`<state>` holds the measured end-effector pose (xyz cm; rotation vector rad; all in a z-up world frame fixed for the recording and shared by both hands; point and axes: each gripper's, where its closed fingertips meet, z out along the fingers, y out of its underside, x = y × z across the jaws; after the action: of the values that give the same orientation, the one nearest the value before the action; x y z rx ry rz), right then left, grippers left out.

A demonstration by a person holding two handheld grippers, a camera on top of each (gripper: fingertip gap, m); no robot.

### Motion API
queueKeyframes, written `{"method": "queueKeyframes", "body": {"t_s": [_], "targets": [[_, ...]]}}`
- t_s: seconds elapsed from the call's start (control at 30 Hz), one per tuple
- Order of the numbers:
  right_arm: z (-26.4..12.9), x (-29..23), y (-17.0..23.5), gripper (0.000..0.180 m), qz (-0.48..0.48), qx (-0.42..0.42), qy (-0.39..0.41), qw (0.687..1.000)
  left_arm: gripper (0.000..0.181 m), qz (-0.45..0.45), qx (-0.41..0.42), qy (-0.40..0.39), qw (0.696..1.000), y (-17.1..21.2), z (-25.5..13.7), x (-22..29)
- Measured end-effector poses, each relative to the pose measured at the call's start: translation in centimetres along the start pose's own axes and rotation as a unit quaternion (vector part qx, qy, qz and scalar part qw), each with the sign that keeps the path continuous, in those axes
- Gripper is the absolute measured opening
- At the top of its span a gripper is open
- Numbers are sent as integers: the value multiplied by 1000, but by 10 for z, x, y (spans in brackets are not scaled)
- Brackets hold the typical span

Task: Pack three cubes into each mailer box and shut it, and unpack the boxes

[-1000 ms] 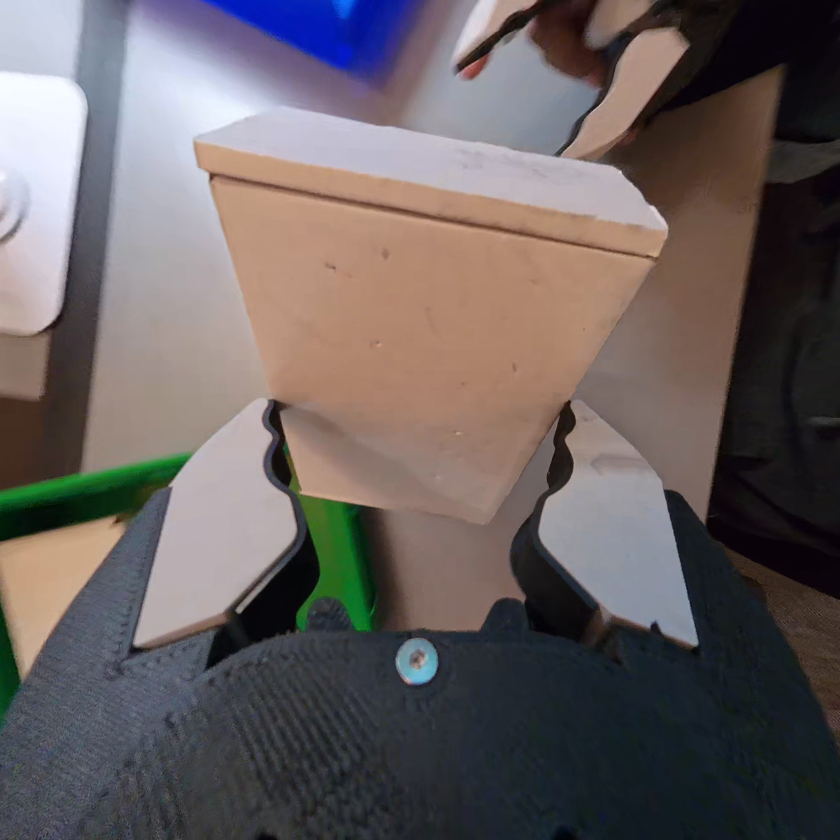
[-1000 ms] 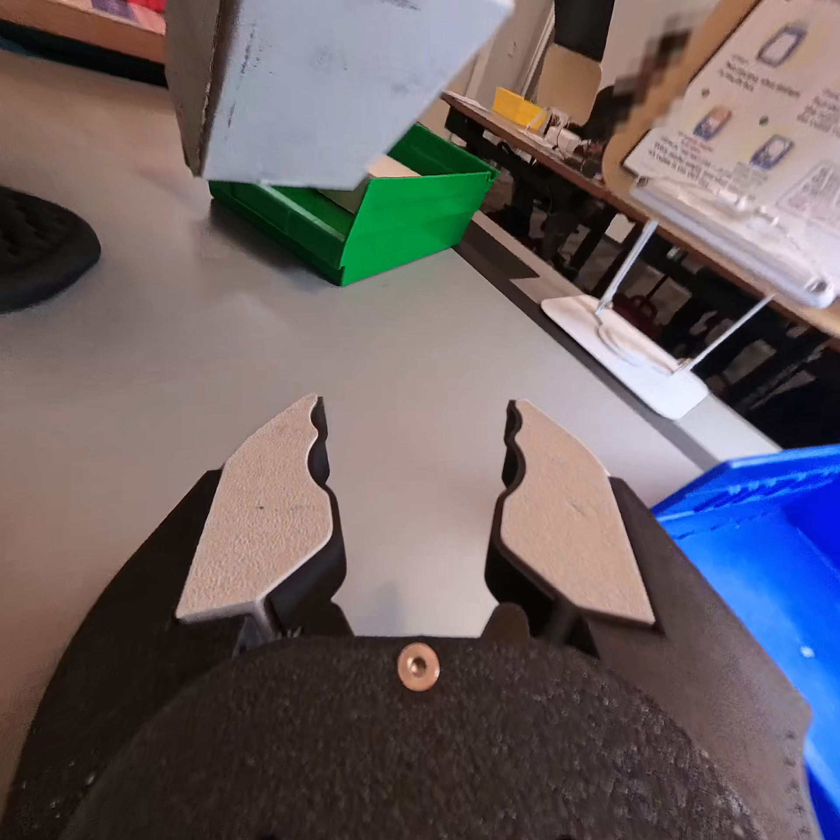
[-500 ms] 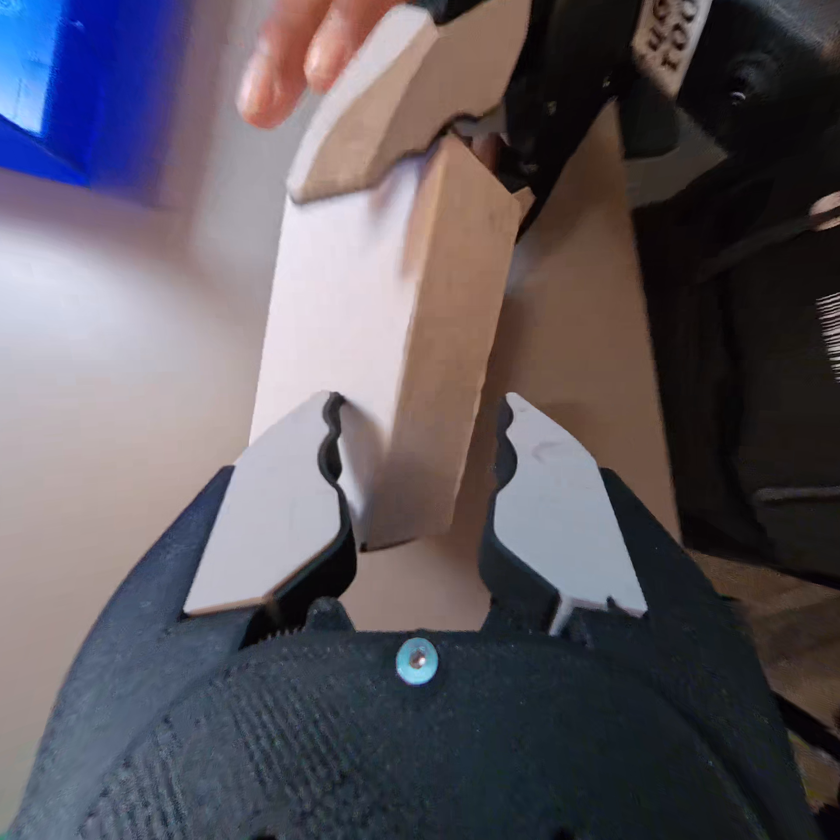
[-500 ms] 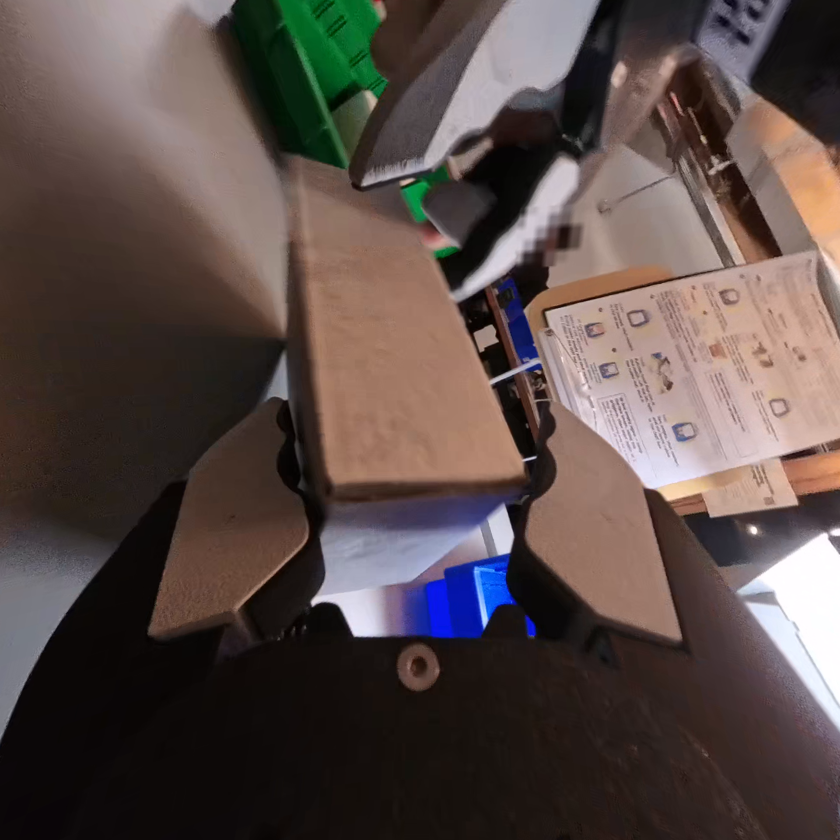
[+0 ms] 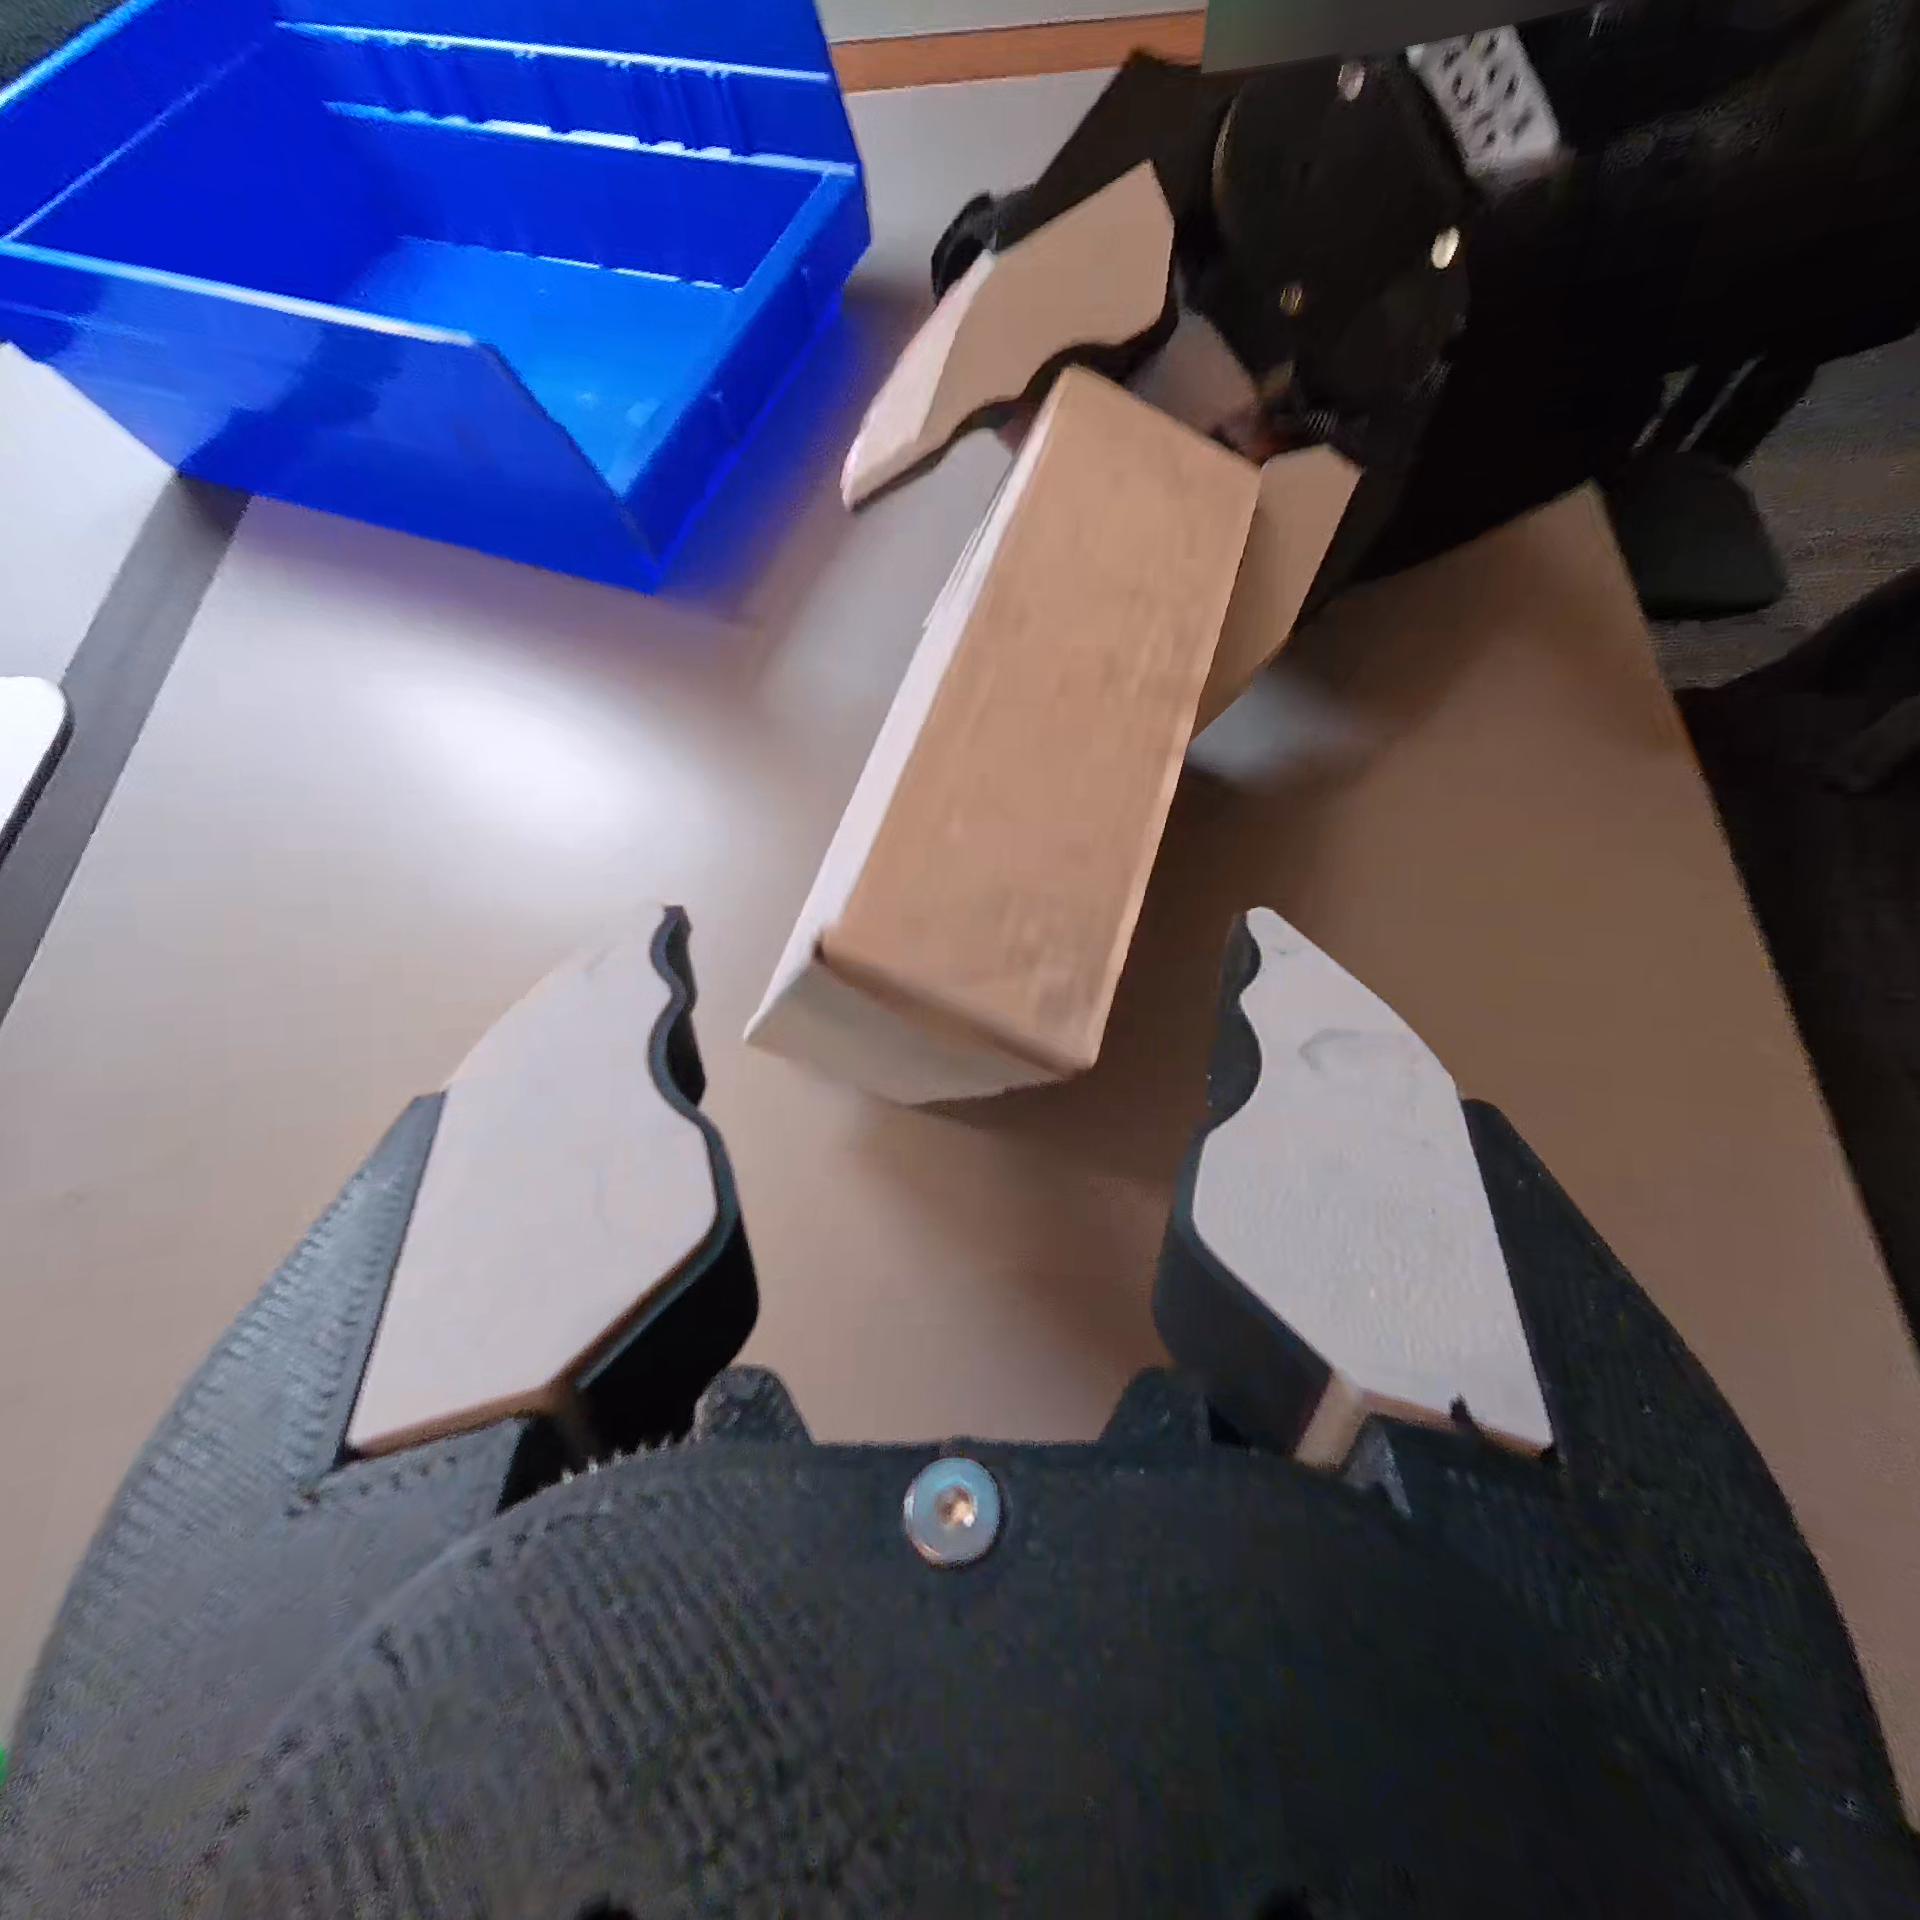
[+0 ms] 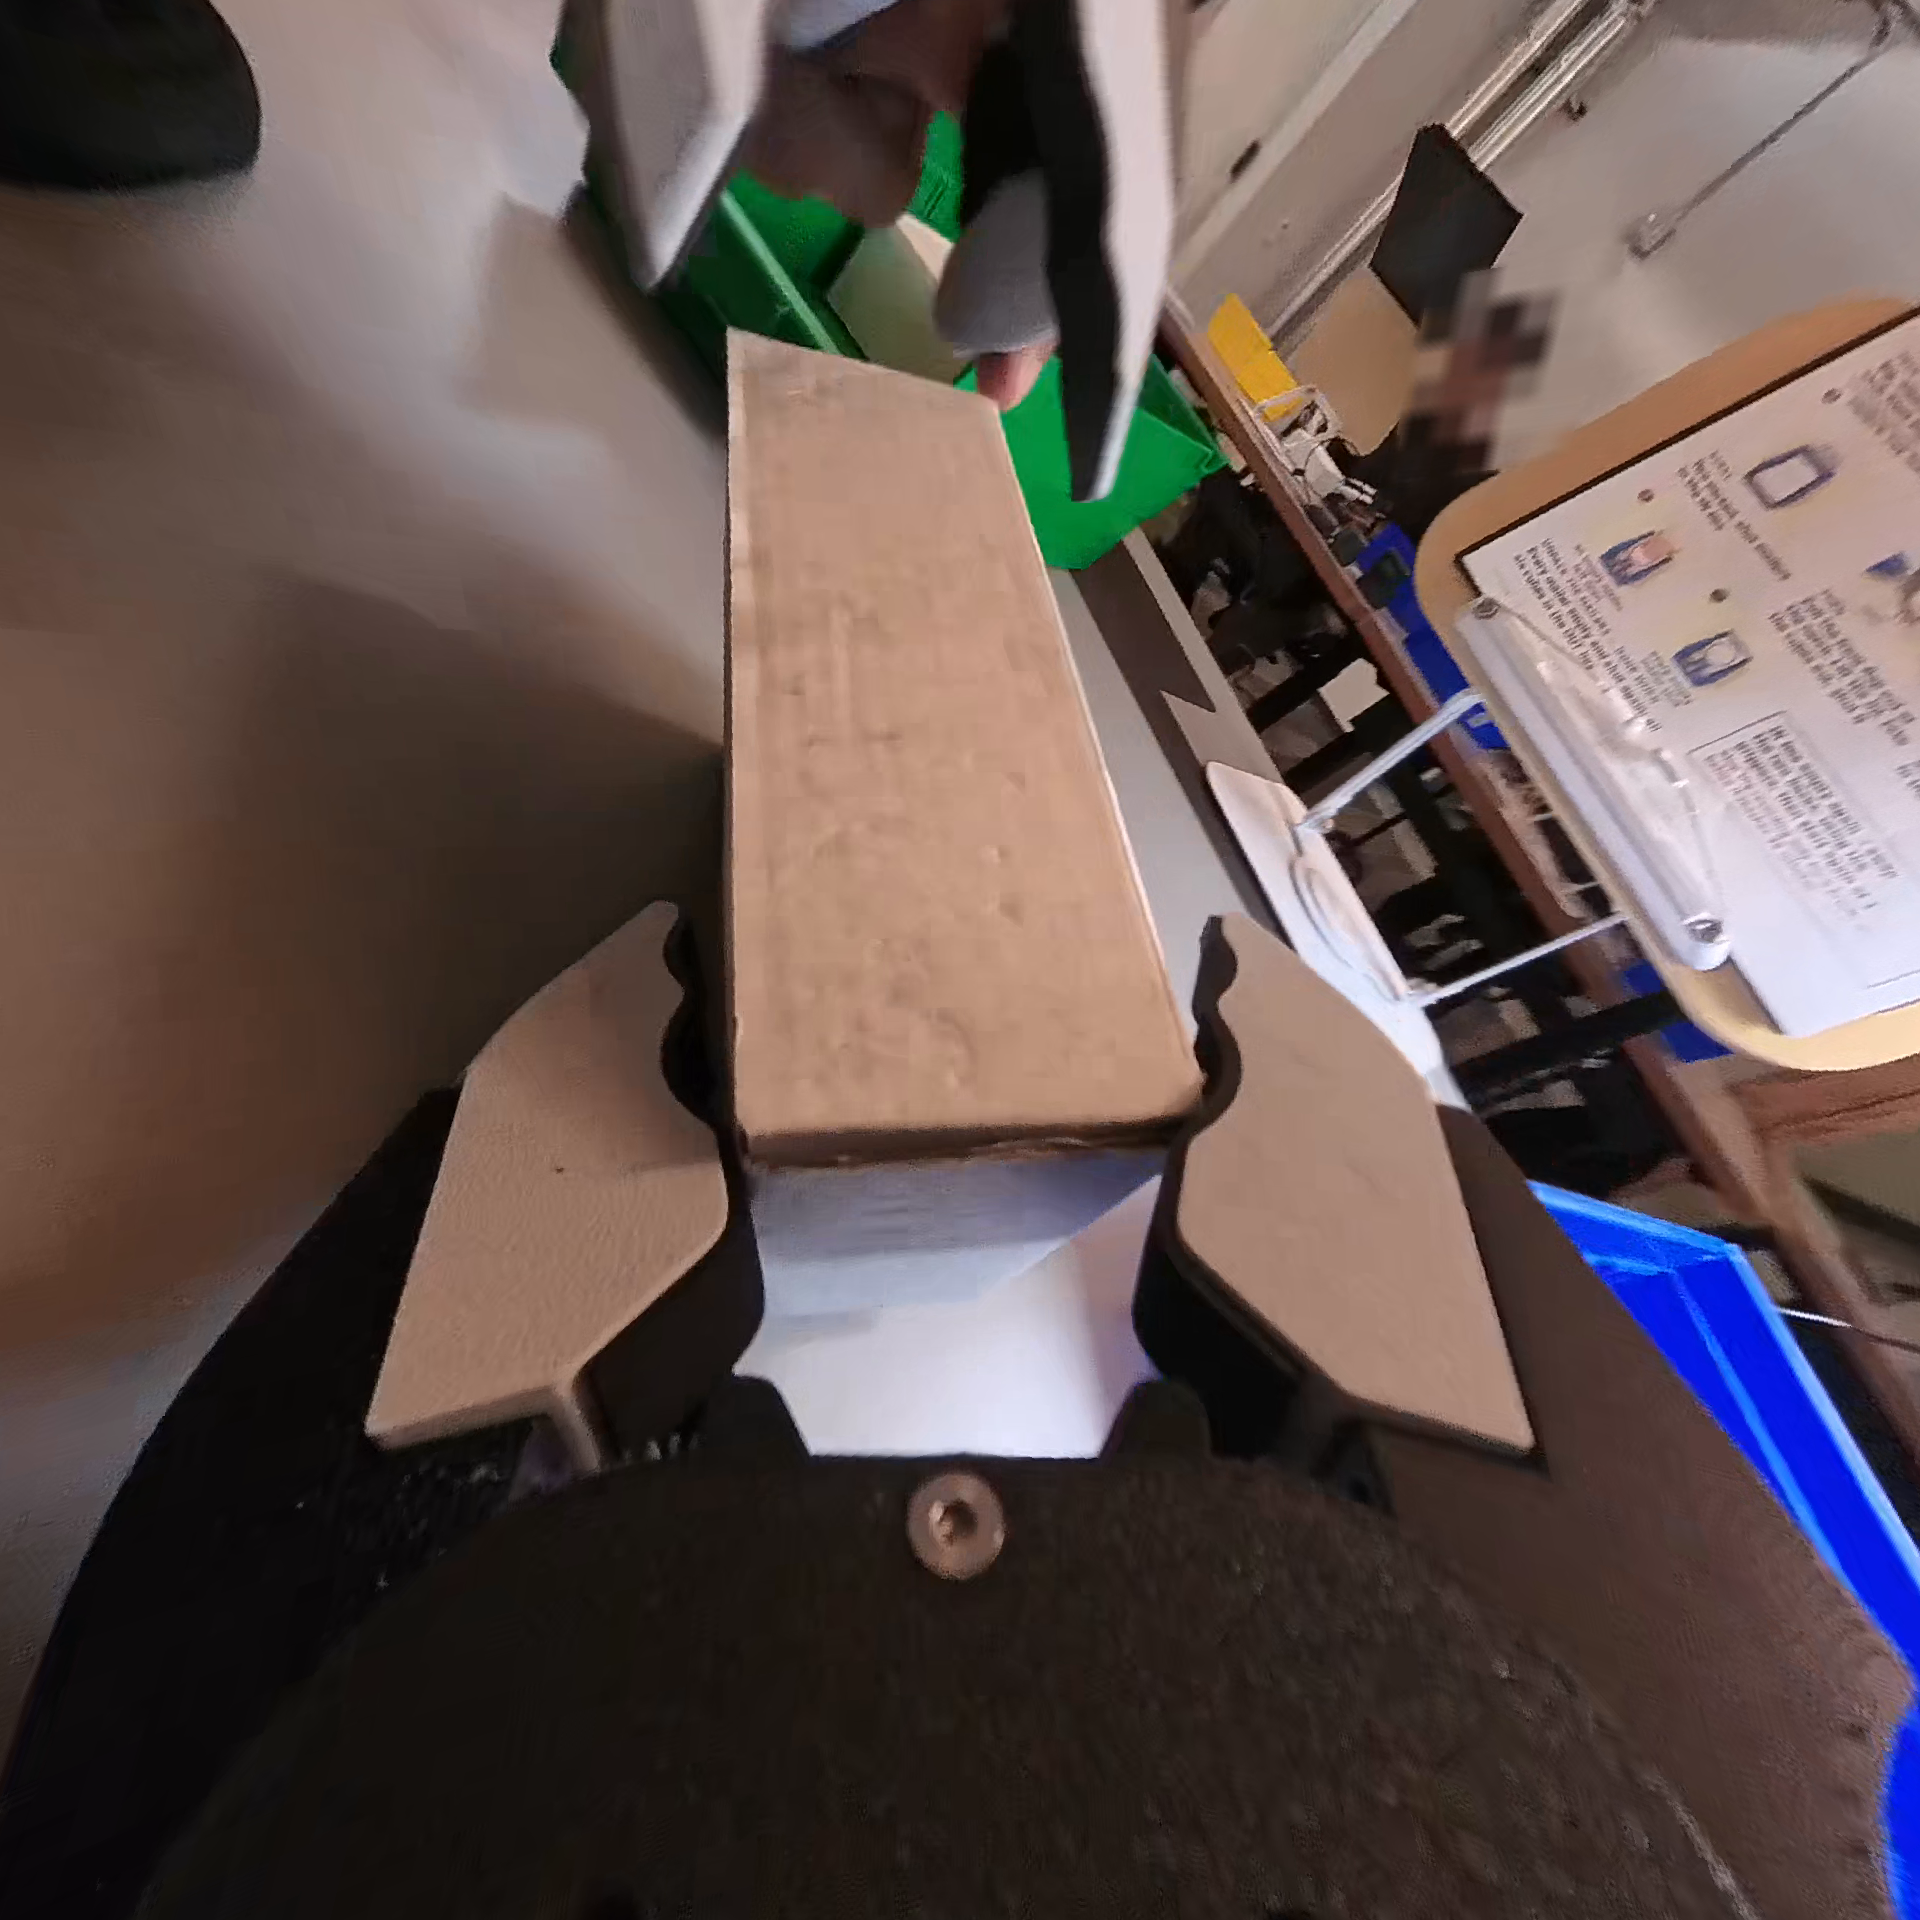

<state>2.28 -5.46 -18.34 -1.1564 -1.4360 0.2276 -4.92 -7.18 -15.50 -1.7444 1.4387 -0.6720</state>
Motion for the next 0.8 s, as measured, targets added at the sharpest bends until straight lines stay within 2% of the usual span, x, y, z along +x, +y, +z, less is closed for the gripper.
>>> {"method": "queueKeyframes", "body": {"t_s": [0.17,0.2,0.27,0.43,0.57,0.67,0.8], "targets": [[0,-8,-10,90,110,44,-72,990,100,0,37,-44,998,29,22,0],[0,-12,-13,90,135,53,-91,985,97,-5,42,-34,999,32,30,3],[1,-18,-16,90,185,63,-128,972,79,-18,50,-9,999,36,44,11],[-4,-9,-6,86,261,44,-142,954,77,-78,53,-13,995,32,51,16],[-11,-1,-5,91,200,-2,-117,973,76,-90,41,-47,994,31,53,20],[-20,3,-19,72,85,-29,-96,991,76,-93,29,-63,993,33,52,21],[-23,17,-43,62,14,-56,-82,995,76,-99,23,-71,992,35,49,20]]}}
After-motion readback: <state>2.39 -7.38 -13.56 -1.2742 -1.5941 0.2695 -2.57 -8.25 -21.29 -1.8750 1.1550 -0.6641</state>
